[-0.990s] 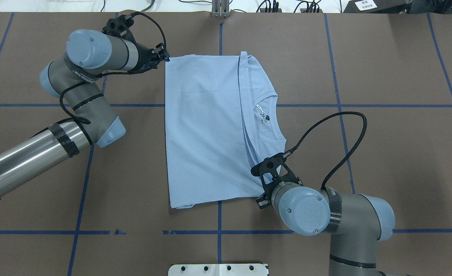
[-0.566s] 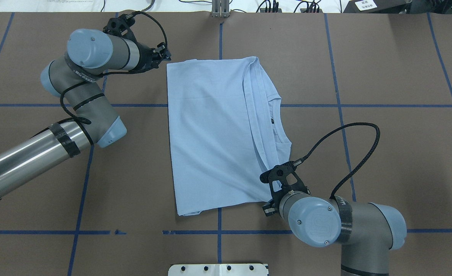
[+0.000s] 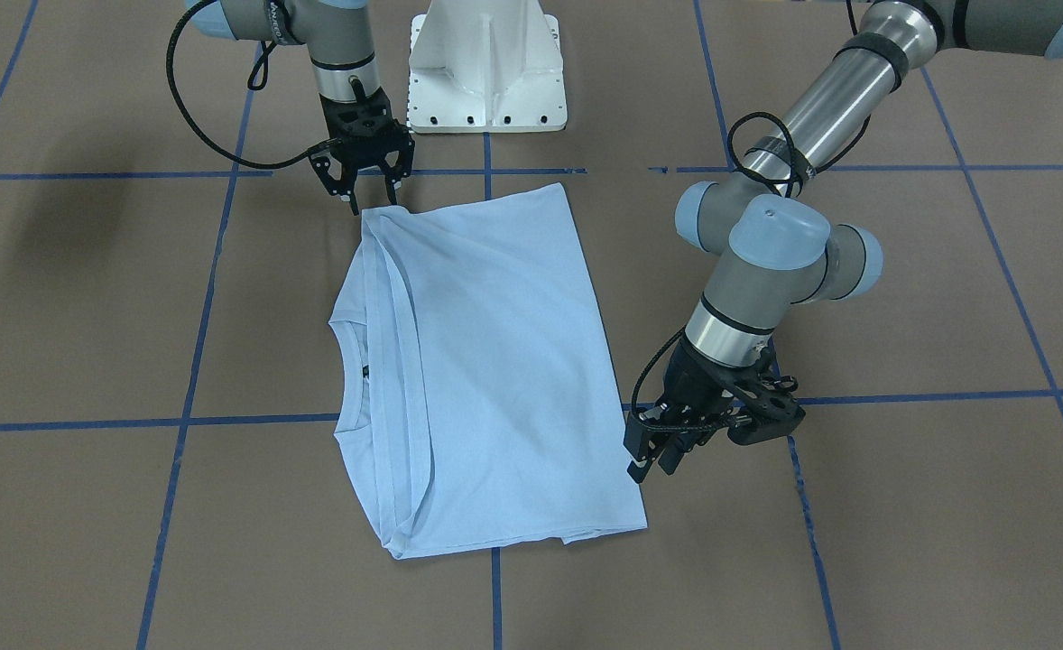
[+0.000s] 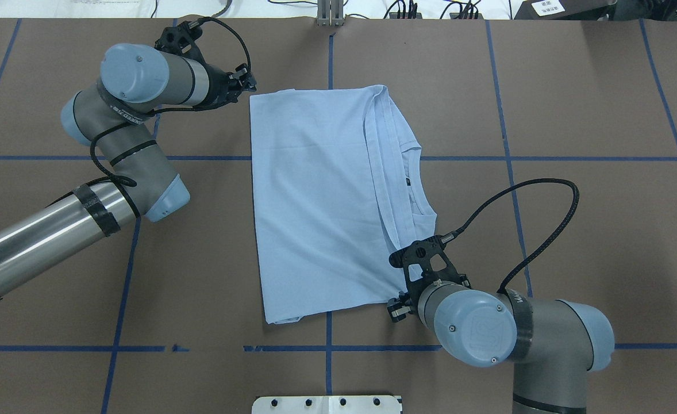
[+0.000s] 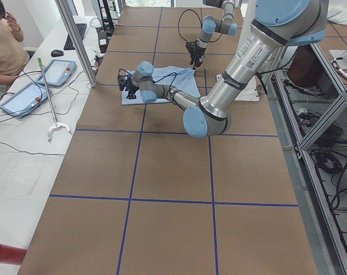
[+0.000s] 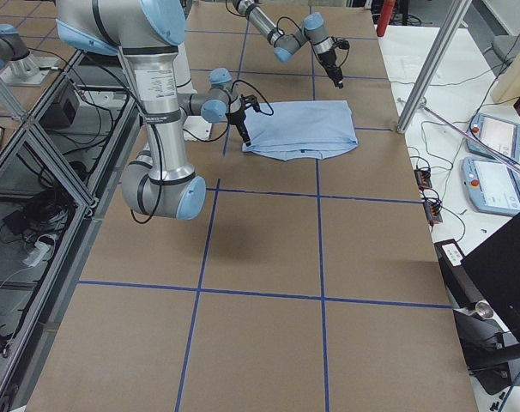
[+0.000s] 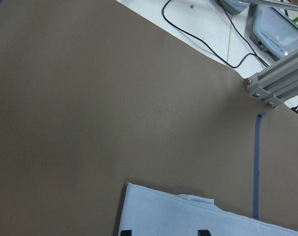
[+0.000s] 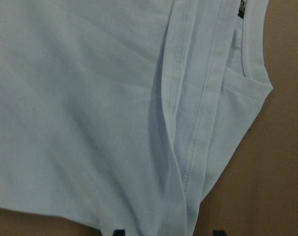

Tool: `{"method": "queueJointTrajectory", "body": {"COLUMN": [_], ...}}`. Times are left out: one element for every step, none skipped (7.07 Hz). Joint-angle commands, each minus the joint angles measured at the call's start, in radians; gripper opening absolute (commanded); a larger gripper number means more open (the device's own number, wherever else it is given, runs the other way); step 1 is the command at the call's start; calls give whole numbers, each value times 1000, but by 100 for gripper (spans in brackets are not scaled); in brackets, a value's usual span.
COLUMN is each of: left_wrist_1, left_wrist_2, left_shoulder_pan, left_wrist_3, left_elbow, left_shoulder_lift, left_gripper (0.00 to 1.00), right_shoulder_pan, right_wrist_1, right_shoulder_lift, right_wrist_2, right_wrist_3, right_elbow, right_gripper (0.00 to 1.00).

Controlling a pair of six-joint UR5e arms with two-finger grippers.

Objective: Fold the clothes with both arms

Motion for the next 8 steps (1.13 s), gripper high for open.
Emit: {"method": "queueJointTrajectory", "body": {"left_wrist_1": [-1, -2, -2, -2, -2, -2, -2, -1], "left_wrist_2": [-1, -1, -1, -1, -1, -1, -1, 1], "left_shoulder_pan": [2, 2, 2, 3, 5, 3, 3, 5], "left_wrist_3": [-1, 0, -1, -1, -1, -1, -1, -1], "left_elbow": [-2, -2, -2, -2, -2, -2, -3, -9], "left_shoulder_lift": [0, 0, 2, 2, 2, 2, 2, 5], "left_gripper": [54, 54, 54, 54, 54, 54, 54, 54], "right_shoulder_pan": [38, 52, 61, 67, 67, 69, 75, 83], "right_wrist_1": [7, 9, 9, 9, 9, 9, 10, 12], "right_shoulder_lift": [48, 79, 81, 81, 81, 79, 79, 67], "right_wrist_2": [-1, -1, -1, 0, 2, 6, 22, 43], "right_wrist_3": [0, -8, -11, -14, -14, -14, -16, -17], "right_elbow": [-68, -105, -116, -119, -121, -121, -112, -92], "right_gripper": [59, 52, 38, 20, 0, 0, 0, 0]}}
